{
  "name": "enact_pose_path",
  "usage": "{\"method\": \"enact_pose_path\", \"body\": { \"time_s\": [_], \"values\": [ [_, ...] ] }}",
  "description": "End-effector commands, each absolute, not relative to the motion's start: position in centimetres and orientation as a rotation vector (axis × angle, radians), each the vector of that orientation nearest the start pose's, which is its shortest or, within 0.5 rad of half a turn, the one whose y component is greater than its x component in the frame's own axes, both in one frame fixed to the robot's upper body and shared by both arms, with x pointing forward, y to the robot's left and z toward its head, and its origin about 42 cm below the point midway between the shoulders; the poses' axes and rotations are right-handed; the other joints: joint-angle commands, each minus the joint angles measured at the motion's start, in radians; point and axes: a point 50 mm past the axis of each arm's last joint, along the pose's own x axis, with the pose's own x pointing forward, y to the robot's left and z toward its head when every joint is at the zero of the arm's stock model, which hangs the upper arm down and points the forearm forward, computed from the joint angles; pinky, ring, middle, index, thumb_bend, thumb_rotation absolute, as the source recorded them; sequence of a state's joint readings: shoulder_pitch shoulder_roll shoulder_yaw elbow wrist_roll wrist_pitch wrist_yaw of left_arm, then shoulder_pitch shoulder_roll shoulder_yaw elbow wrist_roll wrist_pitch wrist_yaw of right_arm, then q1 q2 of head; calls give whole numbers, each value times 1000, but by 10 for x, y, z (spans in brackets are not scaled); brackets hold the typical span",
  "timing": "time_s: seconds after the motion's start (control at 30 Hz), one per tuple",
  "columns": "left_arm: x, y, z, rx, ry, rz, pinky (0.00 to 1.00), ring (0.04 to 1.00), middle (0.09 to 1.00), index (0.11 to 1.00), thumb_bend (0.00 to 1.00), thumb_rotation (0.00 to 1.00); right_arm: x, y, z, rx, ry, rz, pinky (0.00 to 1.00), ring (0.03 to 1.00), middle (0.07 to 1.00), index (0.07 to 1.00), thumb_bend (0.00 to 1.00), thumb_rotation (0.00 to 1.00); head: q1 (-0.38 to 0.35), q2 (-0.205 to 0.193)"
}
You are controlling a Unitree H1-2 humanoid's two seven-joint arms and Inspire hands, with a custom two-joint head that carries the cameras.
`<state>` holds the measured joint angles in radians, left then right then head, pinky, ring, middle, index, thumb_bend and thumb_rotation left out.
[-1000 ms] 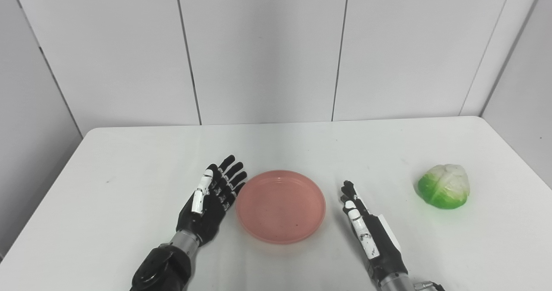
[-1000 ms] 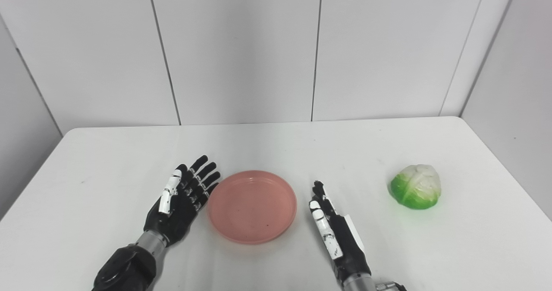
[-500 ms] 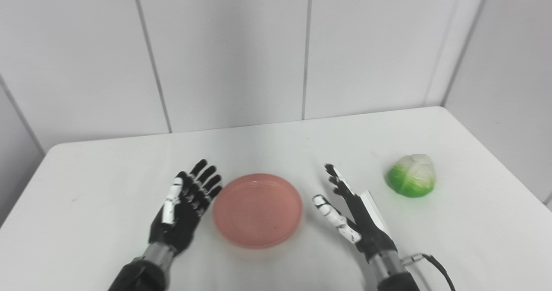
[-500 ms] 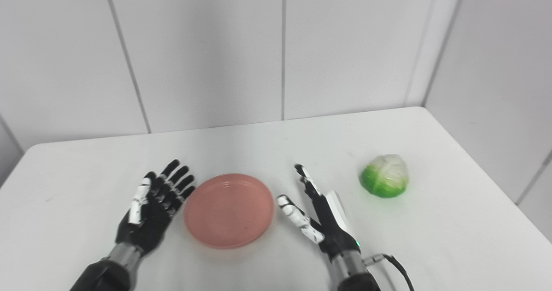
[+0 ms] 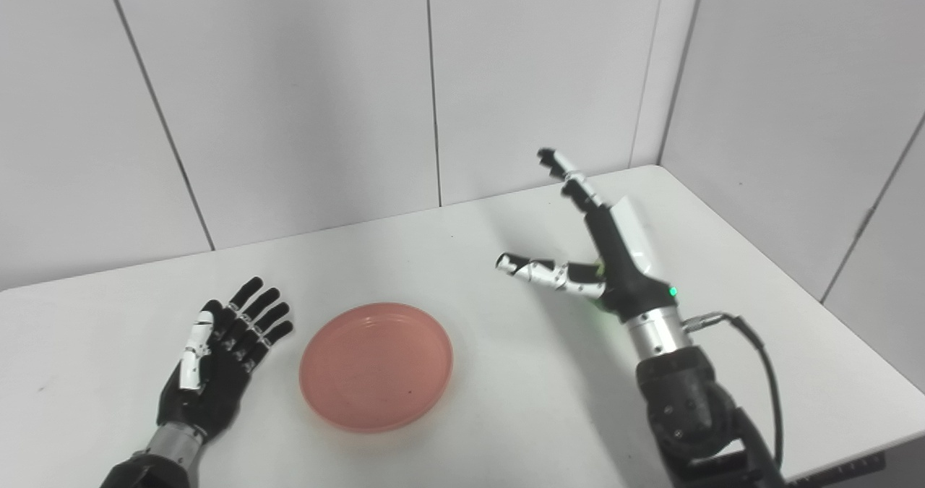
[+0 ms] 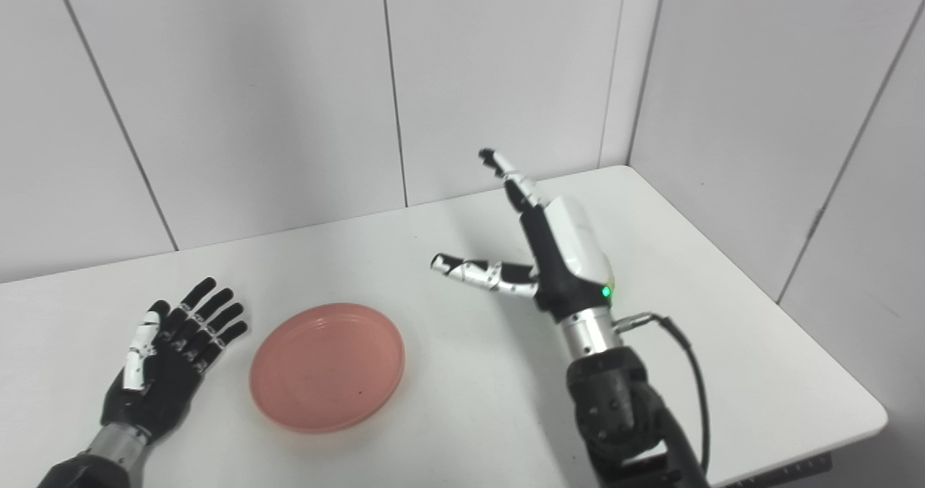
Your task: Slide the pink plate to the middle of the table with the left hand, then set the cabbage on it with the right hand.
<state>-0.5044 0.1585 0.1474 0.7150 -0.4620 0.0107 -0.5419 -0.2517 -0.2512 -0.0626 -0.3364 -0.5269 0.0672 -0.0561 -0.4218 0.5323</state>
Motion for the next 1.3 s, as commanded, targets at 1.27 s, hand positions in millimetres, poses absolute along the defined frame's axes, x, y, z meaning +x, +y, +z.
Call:
{"method": "enact_pose_path", "body": {
  "time_s": [1.27],
  "values": [
    [381,292,31,-476,323,-294,814,838,845,845,433,839,345,-381,243,-881,-84,-313,791,949,1000,1000,1000,604,-32,53]
  ]
}}
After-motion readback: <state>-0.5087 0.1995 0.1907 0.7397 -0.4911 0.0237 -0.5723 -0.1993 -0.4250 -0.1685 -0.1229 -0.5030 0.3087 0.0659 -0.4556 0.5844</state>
